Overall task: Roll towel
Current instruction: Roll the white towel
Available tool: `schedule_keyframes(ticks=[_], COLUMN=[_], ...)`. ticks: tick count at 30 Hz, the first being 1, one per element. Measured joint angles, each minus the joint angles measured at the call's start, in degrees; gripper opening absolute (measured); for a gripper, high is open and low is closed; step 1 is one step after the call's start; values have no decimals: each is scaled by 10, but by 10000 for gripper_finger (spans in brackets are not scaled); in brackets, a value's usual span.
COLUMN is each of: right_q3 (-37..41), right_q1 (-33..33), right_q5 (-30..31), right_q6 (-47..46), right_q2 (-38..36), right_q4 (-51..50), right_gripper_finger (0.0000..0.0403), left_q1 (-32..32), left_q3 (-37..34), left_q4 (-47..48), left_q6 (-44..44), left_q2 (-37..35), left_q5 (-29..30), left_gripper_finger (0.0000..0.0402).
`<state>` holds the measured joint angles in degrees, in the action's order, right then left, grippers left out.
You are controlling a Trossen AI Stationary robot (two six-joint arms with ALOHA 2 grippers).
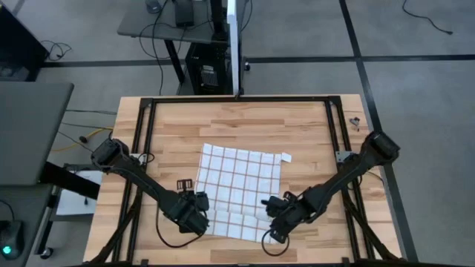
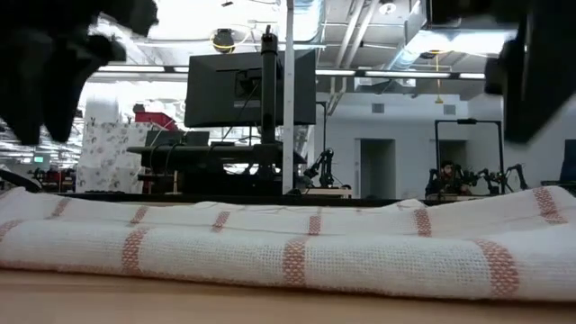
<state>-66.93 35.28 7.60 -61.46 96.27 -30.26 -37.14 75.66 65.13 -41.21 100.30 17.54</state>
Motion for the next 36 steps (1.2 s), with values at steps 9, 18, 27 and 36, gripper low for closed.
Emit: schedule_keyframes(ticks=[9, 18, 27, 36], right_q3=[-1, 0, 0, 0], right_q1=[-2, 25, 9, -29], right_q5=[15, 15, 12, -5], right_q6=[74, 36, 112, 250], right_q2=[2, 109, 125, 93], right_q4=[81, 105, 16, -7], right_gripper_finger=[200, 194, 191, 191], left_q1=[-48, -50, -50, -20], left_q3=[-3, -87, -149, -123], left_q4=[-116, -216, -303, -219], left_q6=[51, -35, -147, -169], left_q2=[-9, -9, -9, -11], left_q5=[105, 5, -23, -23], left_gripper_finger=[119, 119, 119, 119])
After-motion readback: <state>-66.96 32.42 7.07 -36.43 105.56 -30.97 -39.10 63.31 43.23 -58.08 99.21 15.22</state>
